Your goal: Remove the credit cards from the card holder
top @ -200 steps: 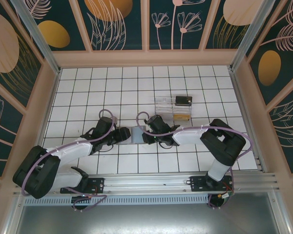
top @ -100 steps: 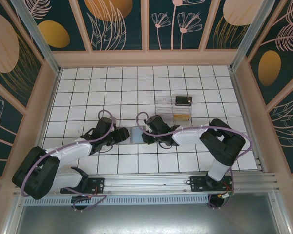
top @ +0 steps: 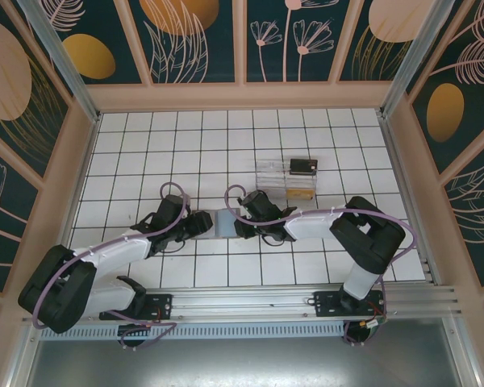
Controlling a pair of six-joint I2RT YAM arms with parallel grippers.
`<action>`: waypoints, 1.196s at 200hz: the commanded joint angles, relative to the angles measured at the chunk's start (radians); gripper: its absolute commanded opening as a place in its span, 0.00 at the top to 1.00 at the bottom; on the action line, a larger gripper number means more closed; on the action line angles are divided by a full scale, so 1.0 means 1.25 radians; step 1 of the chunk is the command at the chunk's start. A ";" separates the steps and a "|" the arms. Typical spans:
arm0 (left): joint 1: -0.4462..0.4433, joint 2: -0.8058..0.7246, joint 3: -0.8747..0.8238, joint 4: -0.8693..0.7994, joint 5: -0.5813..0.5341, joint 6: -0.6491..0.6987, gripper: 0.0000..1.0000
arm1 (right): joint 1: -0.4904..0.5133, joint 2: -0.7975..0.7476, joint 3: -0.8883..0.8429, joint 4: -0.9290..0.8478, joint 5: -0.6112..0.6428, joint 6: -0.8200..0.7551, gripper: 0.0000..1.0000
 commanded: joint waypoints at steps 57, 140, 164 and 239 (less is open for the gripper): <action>-0.004 0.027 -0.009 0.012 0.025 -0.002 0.38 | 0.012 0.036 0.006 -0.043 -0.025 0.013 0.72; -0.004 0.024 -0.013 0.071 0.079 0.006 0.38 | 0.013 0.040 0.007 -0.041 -0.027 0.014 0.72; -0.004 0.032 -0.013 0.089 0.101 0.011 0.36 | 0.013 0.040 0.007 -0.041 -0.027 0.015 0.72; -0.004 0.015 0.005 0.127 0.145 0.005 0.35 | 0.013 0.042 0.003 -0.038 -0.024 0.017 0.72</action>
